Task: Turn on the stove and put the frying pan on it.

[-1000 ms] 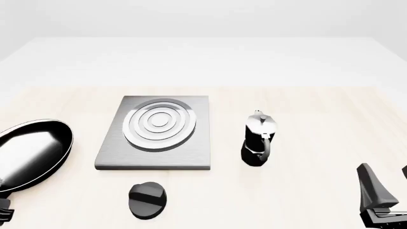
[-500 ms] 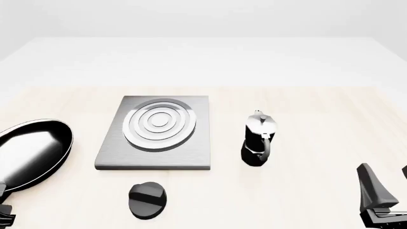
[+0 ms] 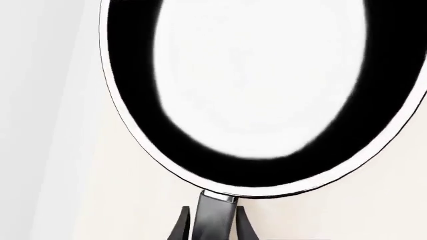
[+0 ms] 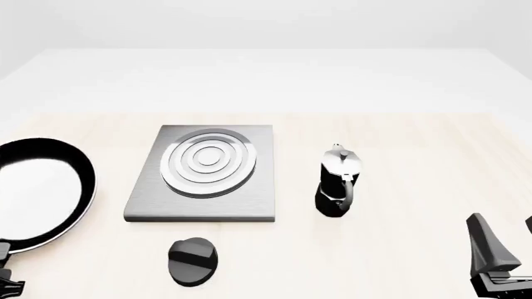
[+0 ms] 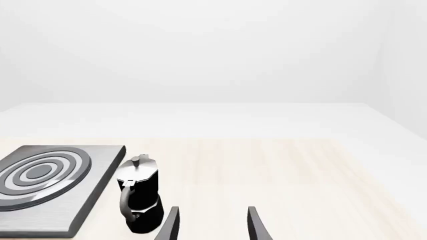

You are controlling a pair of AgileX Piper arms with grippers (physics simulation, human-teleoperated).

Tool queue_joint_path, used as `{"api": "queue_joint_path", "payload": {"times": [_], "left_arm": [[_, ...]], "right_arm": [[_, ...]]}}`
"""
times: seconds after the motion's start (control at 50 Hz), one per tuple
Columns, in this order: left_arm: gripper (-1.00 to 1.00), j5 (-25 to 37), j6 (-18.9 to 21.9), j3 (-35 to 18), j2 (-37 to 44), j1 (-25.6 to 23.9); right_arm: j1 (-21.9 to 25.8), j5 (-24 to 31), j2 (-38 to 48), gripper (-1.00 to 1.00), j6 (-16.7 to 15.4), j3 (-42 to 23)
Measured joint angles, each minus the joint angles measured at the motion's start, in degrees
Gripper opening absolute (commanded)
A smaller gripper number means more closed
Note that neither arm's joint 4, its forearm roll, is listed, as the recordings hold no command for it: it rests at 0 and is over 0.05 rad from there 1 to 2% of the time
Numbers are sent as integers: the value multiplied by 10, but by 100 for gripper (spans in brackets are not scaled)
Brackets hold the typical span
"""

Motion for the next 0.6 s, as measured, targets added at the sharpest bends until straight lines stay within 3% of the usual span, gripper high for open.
{"api": "queue_joint_path", "payload": {"times": [0.24, 0.6], "left_arm": [[-100, 41, 10, 2, -34, -7], [-100, 165, -11, -12, -157, -27]], "right_arm": [[0, 0, 0, 100, 0, 0], [0, 0, 0, 100, 0, 0]]}}
